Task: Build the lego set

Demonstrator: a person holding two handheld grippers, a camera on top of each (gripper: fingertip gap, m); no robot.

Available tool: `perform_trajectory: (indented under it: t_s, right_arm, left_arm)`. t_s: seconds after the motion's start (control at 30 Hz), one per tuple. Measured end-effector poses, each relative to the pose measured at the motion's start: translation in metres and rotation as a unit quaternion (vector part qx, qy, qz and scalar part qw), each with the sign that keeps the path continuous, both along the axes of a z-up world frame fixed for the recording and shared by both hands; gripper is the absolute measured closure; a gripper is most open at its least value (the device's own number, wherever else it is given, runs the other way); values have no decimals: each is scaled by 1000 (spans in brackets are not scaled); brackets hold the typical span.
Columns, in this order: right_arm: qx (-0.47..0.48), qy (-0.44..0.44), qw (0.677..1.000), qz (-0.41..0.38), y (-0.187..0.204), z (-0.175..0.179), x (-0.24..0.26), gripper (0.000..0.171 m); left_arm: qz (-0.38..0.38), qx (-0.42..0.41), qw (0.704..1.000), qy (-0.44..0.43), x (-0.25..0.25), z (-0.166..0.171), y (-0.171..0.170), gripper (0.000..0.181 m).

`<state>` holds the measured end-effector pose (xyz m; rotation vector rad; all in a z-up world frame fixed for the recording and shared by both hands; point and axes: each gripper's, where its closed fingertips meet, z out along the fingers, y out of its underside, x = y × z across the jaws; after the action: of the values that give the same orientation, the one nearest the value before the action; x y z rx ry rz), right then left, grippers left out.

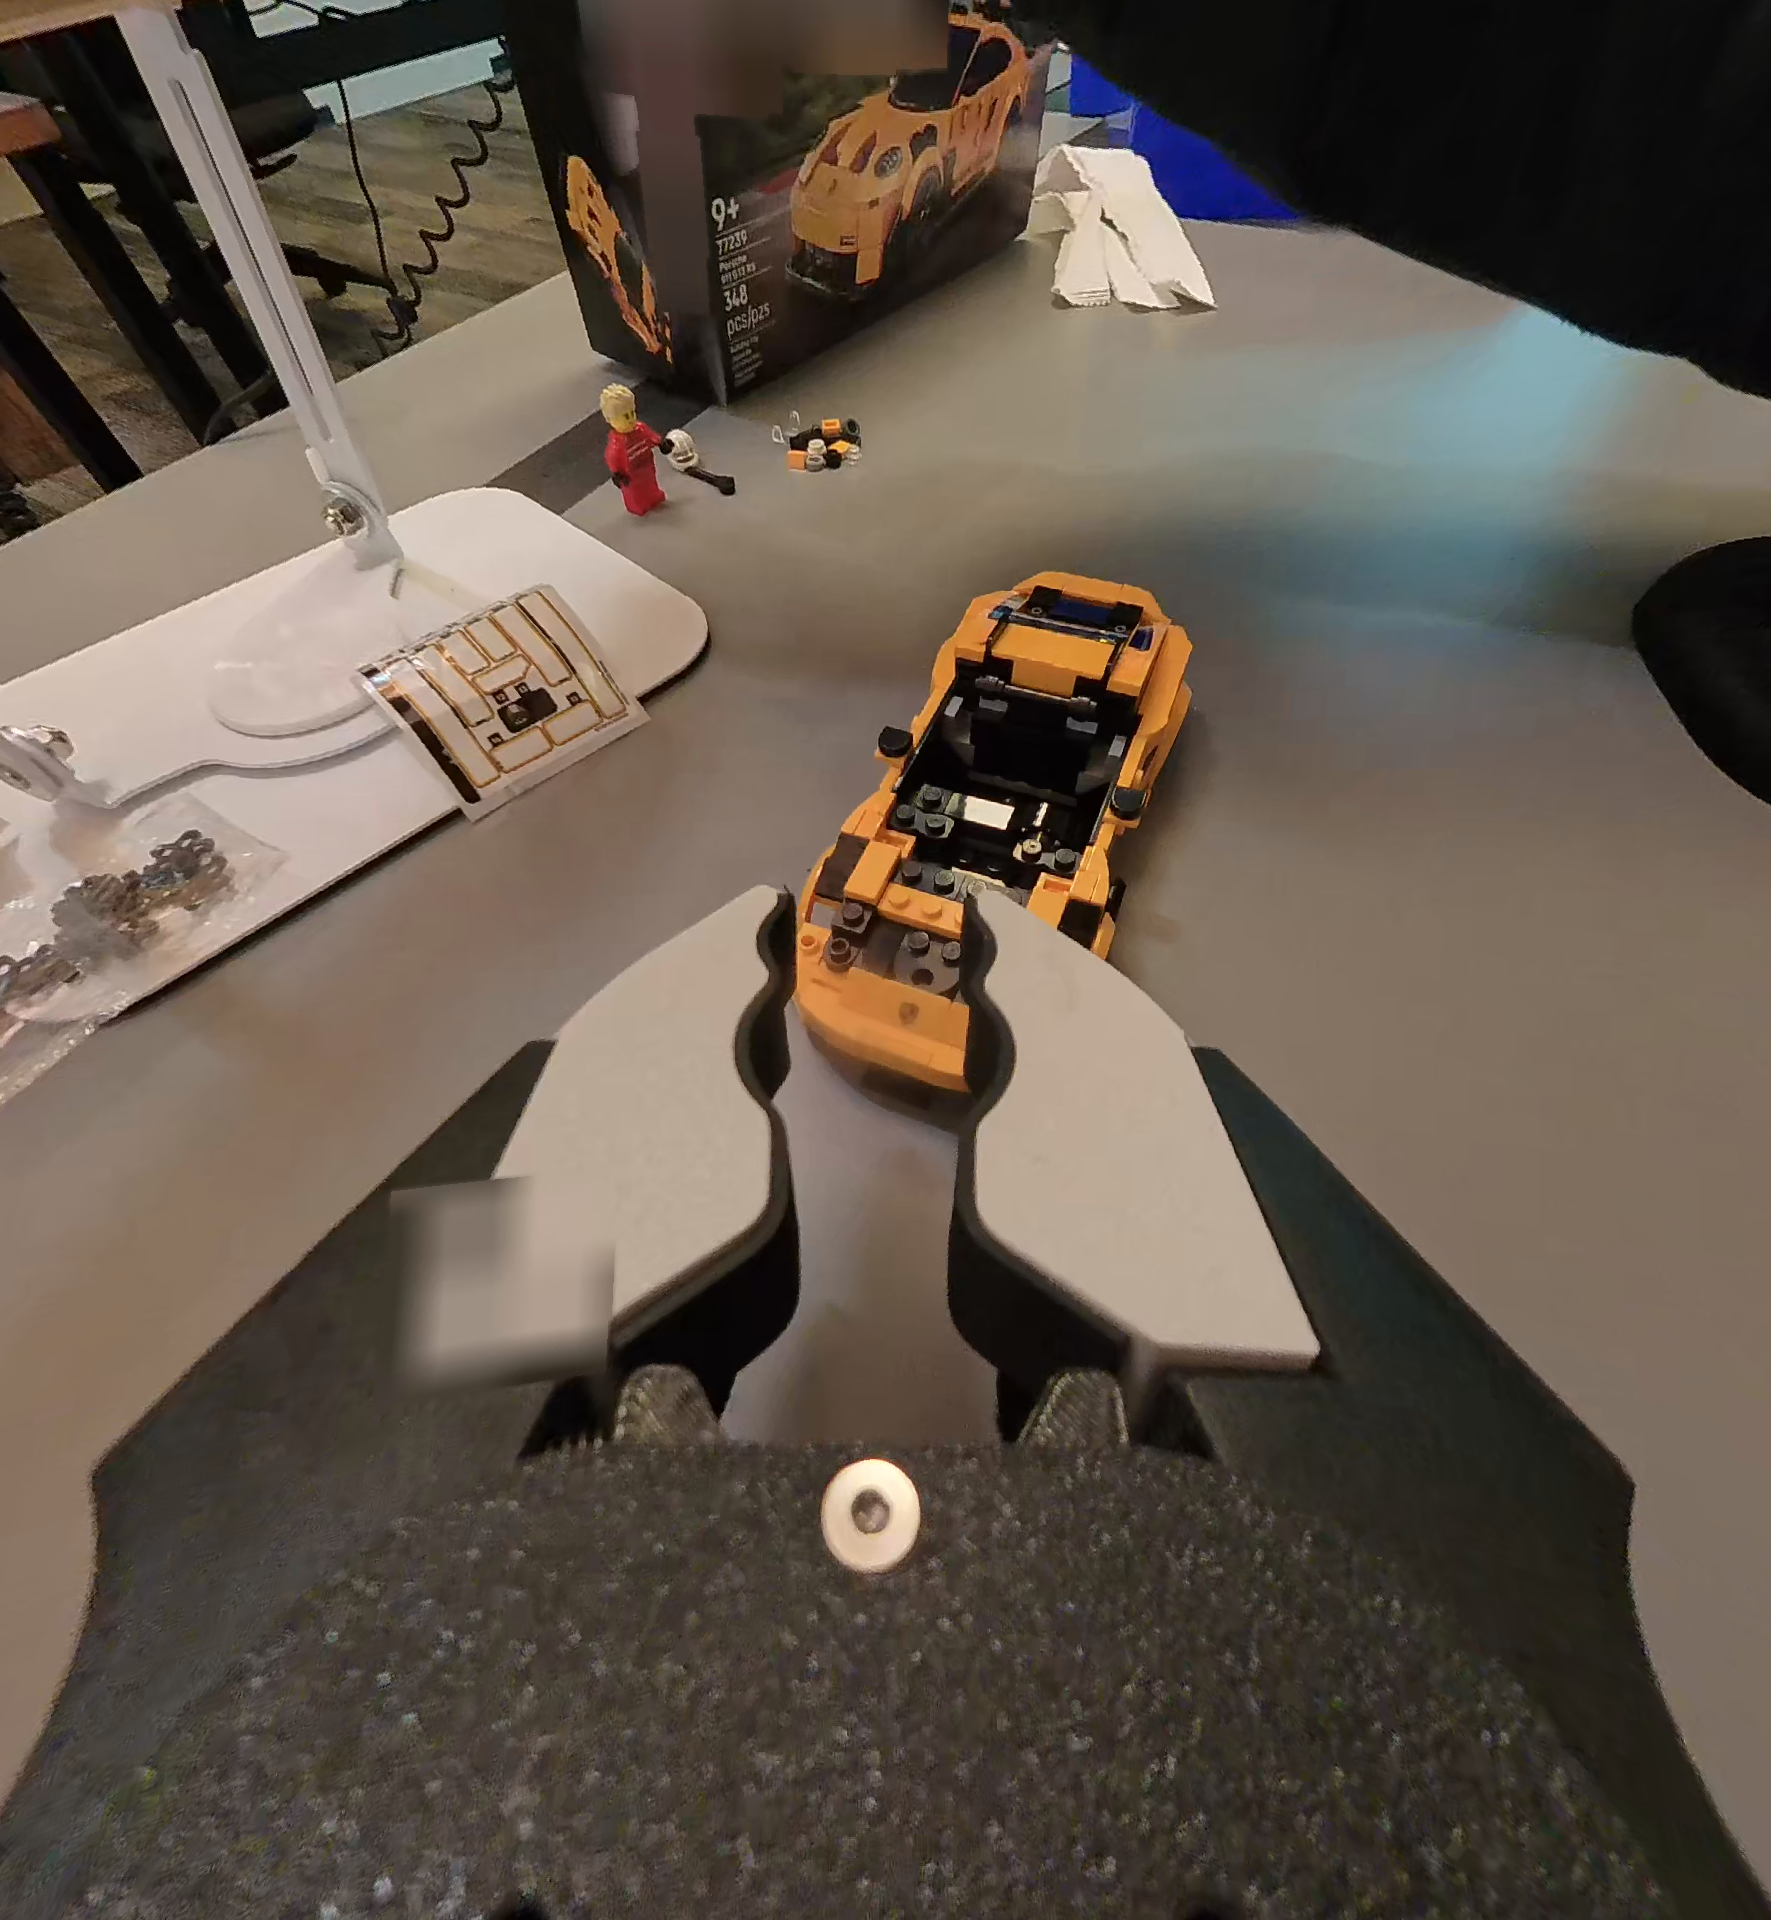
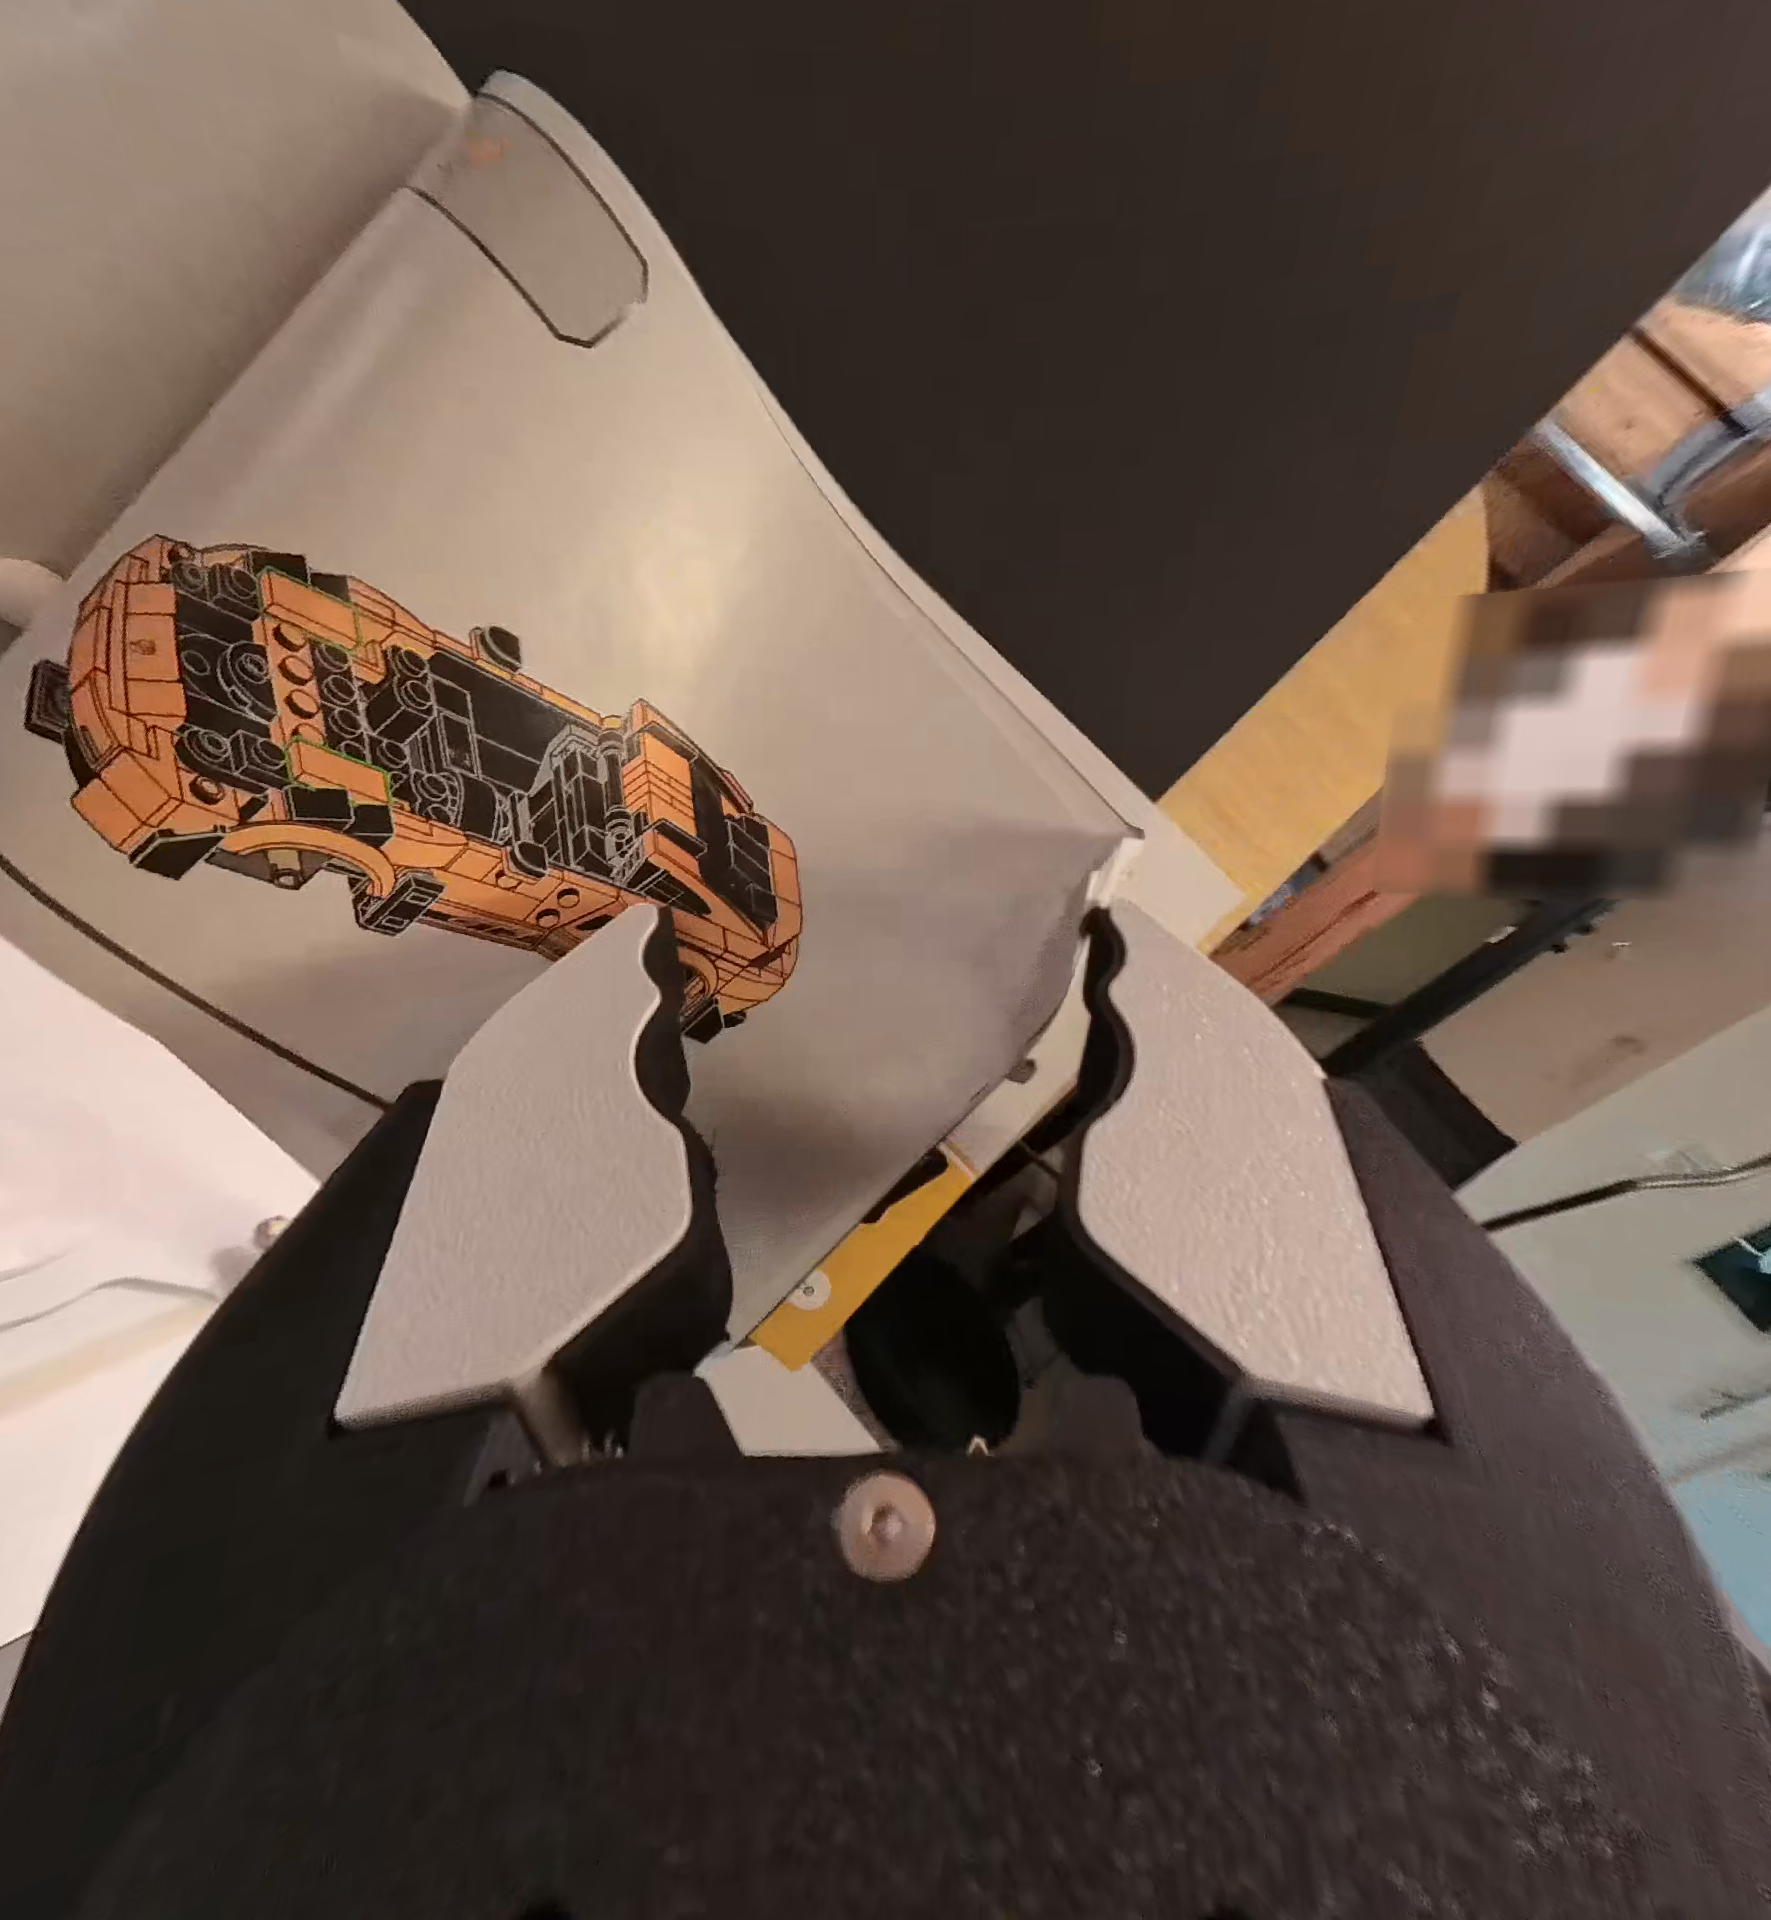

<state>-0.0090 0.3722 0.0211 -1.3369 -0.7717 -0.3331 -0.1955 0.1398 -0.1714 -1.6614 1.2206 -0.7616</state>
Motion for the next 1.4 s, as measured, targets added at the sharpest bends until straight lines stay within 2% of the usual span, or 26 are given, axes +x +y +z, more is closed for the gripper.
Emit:
perform_trajectory:
  t_s: [0.1,0.2,0.4,0.6,0.73,0.8,0.9,1.03,1.1,1.17,1.27,1.37,1.4]
  right_arm:
    - [5,-5,1000,-5,2,4,7,106]
    - [60,-9,997,-44,-6,16,21,136]
    - [119,15,990,-77,-27,27,37,166]
    - [129,24,990,-48,-46,33,32,171]
    - [134,29,990,-25,-62,34,29,171]
    - [110,53,992,11,-70,30,23,171]
    - [64,118,990,49,-75,31,24,171]
    - [30,165,984,65,-71,39,32,171]
    - [16,165,984,60,-64,37,36,171]
    - [11,155,987,46,-59,34,41,171]
    - [9,154,988,24,-55,28,52,162]
    - [10,189,982,26,-59,29,60,154]
    - [16,196,980,28,-62,30,61,153]
  left_arm:
    - [-1,0,1000,1,0,0,0,152]
    - [-1,-1,1000,1,0,-1,0,152]
    - [24,31,999,-1,0,13,12,150]
    - [43,98,994,-16,26,78,44,146]
    - [50,152,987,-25,67,137,73,133]
    - [45,191,981,-1,90,158,87,126]
    - [52,319,942,89,115,168,120,119]
    - [55,432,870,230,132,142,167,110]
    - [56,470,841,264,133,133,182,116]
    - [54,486,831,265,133,132,185,132]
    - [42,477,844,241,133,135,178,155]
    - [43,469,850,235,128,136,178,181]
    - [43,461,856,228,127,136,178,181]
